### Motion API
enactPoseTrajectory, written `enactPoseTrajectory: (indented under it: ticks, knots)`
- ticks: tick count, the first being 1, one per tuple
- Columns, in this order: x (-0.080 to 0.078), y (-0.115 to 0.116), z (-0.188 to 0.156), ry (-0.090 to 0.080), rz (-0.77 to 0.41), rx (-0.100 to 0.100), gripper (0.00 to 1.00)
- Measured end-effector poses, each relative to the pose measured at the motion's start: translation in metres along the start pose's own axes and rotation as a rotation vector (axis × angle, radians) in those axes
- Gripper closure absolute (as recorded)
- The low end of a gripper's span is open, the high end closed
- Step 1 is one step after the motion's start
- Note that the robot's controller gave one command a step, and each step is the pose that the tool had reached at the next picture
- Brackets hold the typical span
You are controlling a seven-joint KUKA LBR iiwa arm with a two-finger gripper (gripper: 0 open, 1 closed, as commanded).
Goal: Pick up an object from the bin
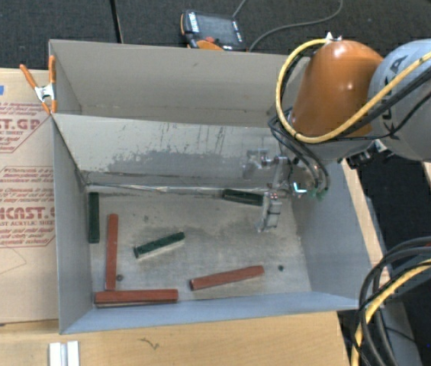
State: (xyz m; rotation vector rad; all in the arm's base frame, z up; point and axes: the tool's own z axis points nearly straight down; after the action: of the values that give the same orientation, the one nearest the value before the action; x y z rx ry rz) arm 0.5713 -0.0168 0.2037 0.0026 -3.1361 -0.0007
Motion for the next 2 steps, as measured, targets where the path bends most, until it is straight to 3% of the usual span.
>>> enactPoseTrajectory:
  ticks: [1,2]
  knots:
    - [0.062,0.039,0.138,0.002,-0.01,-0.001,0.0]
    - [0.086,0.0,0.134,-0.006,0.1,-0.001,0.0]
